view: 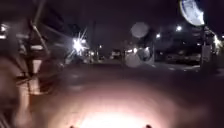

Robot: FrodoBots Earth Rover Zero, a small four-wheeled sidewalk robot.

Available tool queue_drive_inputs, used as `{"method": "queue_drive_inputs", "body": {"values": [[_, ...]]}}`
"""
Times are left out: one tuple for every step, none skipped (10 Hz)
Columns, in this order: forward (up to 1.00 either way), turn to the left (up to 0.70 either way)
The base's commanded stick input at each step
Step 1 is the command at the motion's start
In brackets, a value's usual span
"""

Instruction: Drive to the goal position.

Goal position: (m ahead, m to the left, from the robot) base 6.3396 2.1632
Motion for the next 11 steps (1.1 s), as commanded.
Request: {"method": "queue_drive_inputs", "body": {"values": [[0.7,0.0],[0.7,0.0],[0.7,0.0],[0.7,0.02],[0.7,0.0],[0.7,0.0],[0.7,0.0],[0.7,0.0],[0.7,0.0],[0.7,0.0],[0.7,0.0]]}}
